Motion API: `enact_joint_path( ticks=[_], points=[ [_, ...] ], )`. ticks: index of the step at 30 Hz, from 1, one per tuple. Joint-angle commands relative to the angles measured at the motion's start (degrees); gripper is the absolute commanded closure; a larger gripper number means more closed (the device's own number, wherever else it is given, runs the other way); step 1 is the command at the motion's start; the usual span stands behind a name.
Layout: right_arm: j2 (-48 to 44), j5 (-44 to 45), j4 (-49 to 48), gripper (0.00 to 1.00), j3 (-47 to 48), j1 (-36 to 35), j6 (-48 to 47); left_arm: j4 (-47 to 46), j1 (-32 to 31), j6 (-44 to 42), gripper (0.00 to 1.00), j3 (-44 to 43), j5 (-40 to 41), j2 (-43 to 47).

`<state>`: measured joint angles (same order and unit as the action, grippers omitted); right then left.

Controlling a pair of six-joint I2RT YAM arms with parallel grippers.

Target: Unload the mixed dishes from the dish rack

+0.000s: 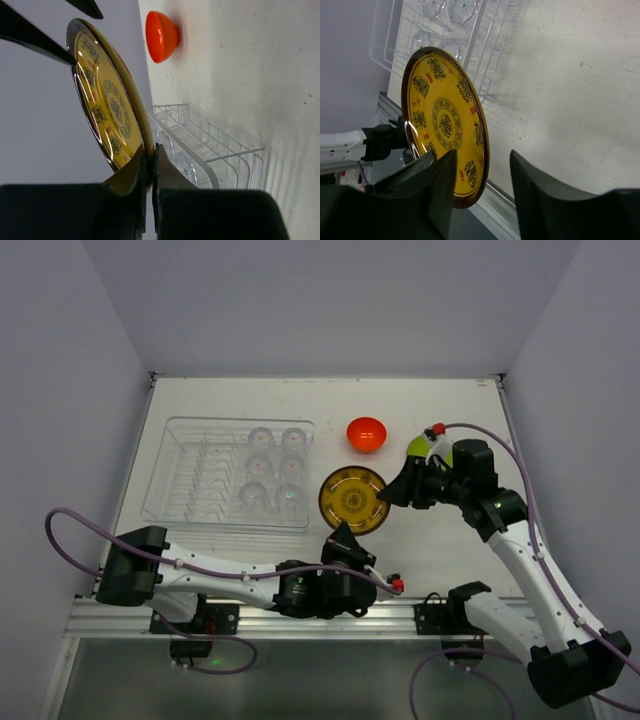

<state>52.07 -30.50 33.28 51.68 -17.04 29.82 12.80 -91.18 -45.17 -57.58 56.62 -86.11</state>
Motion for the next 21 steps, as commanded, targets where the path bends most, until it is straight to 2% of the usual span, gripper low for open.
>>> enact_joint_path(
  ticks=[1,3,7,9,10,13,14,15,16,17,18,20,21],
  points=[
    [1.1,-0.1,-0.9,0.56,-1.2,-1.2,-2.2,-7.4,-0.4,-7.7,1.0,1.8,1.8,2.4],
    [1.7,-0.6,-1.6,0.66,-1.8,-1.3,-2.2,-8.0,-0.5,-7.8,1.0,2.3,1.7,2.5],
    [1.8,-2.8,-4.8,0.76,-3.7,-1.5,-1.8,-11.6,-0.4,-9.0,1.0,4.2,1.4,3.1],
    [1.9,-4.1,-6.4,0.94,-4.4,-1.5,-1.7,-12.0,-0.4,-9.3,1.0,5.2,0.9,3.6],
    [2.0,-4.0,-6.6,1.0,-4.8,-1.5,-1.5,-14.4,-0.4,-9.2,1.0,5.5,0.7,4.2],
    [0.5,-3.2,-8.5,1.0,-6.1,-1.4,0.3,-15.3,-0.3,-8.7,1.0,5.7,0.2,5.7],
    [-0.2,-2.3,-9.0,1.0,-6.5,-1.5,0.9,-15.3,-0.1,-8.5,0.91,5.7,0.1,6.1],
    [-1.4,0.2,-9.9,1.0,-7.0,-1.3,1.5,-15.6,0.4,-8.2,0.58,5.8,0.1,6.9],
    [-1.9,1.7,-10.3,1.0,-7.2,-1.1,2.8,-16.3,1.0,-8.0,0.46,5.7,0.2,7.4],
    [-2.1,2.7,-10.7,1.0,-7.4,-0.5,3.5,-16.7,1.6,-7.8,0.28,5.7,0.4,7.9],
    [-2.2,3.4,-11.5,1.0,-7.6,1.7,4.2,-16.9,2.4,-7.7,0.0,5.6,0.5,8.4],
    [-2.5,3.3,-13.1,1.0,-9.2,5.9,7.2,-16.7,5.3,-7.1,0.0,4.8,1.6,10.7],
    [-2.9,3.0,-15.8,1.0,-10.5,11.7,8.4,-16.6,6.4,-7.1,0.0,4.3,1.9,11.7]
  ],
)
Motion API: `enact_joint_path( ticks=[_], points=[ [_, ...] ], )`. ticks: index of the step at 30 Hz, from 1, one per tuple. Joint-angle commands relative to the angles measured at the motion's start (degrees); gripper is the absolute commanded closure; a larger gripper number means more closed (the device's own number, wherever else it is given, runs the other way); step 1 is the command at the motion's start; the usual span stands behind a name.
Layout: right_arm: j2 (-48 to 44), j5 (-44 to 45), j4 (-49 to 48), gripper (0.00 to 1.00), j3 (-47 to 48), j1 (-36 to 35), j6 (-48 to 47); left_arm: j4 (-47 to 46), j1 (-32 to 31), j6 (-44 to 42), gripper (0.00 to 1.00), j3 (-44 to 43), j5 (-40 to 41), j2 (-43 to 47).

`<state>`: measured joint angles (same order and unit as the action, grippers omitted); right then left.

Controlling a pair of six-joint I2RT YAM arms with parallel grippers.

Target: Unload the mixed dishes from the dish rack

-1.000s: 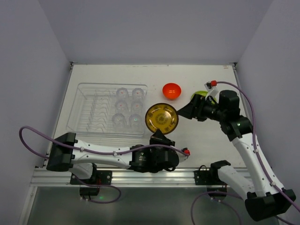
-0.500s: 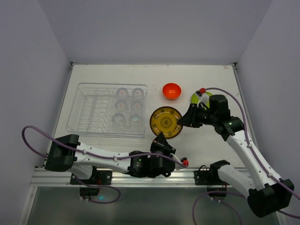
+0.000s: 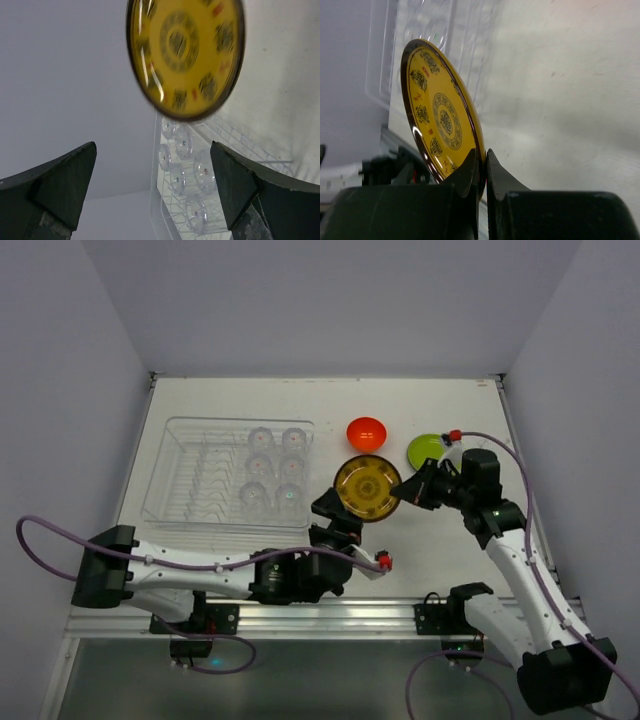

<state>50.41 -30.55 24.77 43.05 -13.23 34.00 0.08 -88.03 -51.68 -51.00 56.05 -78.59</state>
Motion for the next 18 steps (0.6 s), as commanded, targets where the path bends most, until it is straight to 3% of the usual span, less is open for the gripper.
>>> enact_joint_path(
  ticks=[1,3,5,8,9,12,18],
  points=[
    [-1.9,2.1,-8.7,1.0,-4.9,11.0,7.2,-3.8,5.6,-0.1,0.0,-3.7,3.1,6.4],
    [-2.4,1.0,-13.4,1.0,-9.3,21.3,10.1,-3.0,9.3,3.3,0.0,-5.9,5.3,9.6],
    [-1.9,2.5,-16.4,1.0,-11.5,26.2,14.4,-2.4,11.8,6.9,0.0,-9.8,9.1,11.5],
    [3.9,8.6,-20.9,1.0,-11.9,31.3,18.2,3.0,17.5,19.6,0.0,-15.3,17.3,14.2],
    [6.2,9.9,-22.8,1.0,-10.8,32.6,18.9,16.6,20.8,35.5,0.0,-17.4,17.3,15.4],
    [14.6,15.8,-26.0,1.0,-7.6,33.4,20.2,37.7,27.0,60.7,0.0,-22.9,6.9,18.1],
    [30.4,18.0,-27.7,1.0,1.6,33.2,19.1,38.7,33.3,65.1,0.0,-8.5,5.0,25.9]
  ],
)
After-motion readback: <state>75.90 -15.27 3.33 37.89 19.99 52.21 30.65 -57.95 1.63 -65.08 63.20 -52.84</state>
